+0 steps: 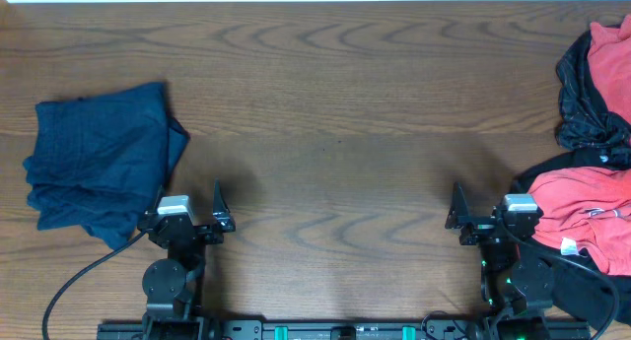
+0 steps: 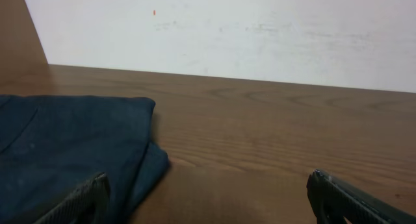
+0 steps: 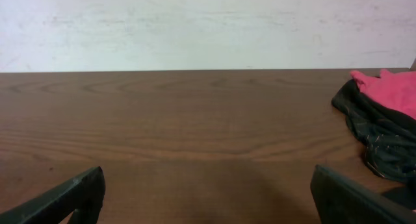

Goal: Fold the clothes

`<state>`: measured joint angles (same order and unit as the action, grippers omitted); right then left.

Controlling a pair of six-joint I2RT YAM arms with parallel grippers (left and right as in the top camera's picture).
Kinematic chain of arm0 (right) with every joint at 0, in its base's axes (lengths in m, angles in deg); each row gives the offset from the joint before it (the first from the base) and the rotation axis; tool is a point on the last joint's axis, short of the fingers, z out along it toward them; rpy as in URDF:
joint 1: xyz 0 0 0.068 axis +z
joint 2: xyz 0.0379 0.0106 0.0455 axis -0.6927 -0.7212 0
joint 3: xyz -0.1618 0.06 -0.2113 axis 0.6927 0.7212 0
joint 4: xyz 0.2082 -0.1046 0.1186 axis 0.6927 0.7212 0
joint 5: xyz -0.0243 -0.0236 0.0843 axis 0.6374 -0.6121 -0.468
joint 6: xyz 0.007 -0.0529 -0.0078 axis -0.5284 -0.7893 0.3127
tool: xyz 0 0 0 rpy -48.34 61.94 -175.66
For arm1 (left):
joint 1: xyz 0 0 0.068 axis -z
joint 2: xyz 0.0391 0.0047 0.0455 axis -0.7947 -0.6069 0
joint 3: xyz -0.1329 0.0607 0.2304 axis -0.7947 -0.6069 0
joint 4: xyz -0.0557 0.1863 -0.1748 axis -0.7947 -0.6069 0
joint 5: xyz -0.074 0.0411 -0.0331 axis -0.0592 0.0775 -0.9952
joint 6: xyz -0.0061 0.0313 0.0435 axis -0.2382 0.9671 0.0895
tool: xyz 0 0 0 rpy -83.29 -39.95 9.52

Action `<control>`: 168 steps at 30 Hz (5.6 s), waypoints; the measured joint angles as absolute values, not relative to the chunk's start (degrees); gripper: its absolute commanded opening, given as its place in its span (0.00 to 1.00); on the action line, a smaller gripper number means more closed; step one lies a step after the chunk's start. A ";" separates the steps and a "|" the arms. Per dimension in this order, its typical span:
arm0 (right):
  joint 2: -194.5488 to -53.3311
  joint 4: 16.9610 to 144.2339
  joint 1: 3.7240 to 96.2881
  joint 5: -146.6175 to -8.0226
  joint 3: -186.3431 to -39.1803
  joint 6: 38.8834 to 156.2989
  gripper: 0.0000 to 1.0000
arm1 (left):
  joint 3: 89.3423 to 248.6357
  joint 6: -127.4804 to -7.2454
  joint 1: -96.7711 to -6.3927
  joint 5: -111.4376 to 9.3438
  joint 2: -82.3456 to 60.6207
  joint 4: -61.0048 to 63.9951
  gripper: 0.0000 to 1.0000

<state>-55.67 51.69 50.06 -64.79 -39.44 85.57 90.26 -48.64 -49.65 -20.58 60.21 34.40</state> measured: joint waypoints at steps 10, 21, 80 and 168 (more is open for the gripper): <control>-55.67 51.69 50.06 -64.79 -39.44 85.57 0.99 | 90.26 -48.64 -49.65 -20.58 60.21 34.38 0.98; -55.67 51.69 50.06 -64.79 -39.44 85.57 0.99 | 90.26 -48.64 -49.65 -20.60 60.21 34.40 0.98; -88.41 80.94 45.06 -60.39 -69.78 93.61 0.99 | 115.51 -56.69 -49.65 -28.56 37.26 6.90 0.98; -118.88 101.39 20.18 -67.82 -102.76 89.11 0.01 | 124.69 -58.00 -49.65 -38.74 18.61 2.95 0.98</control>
<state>-118.88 101.39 20.18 -67.82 -102.76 89.11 124.69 -58.00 -49.65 -38.74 18.61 2.95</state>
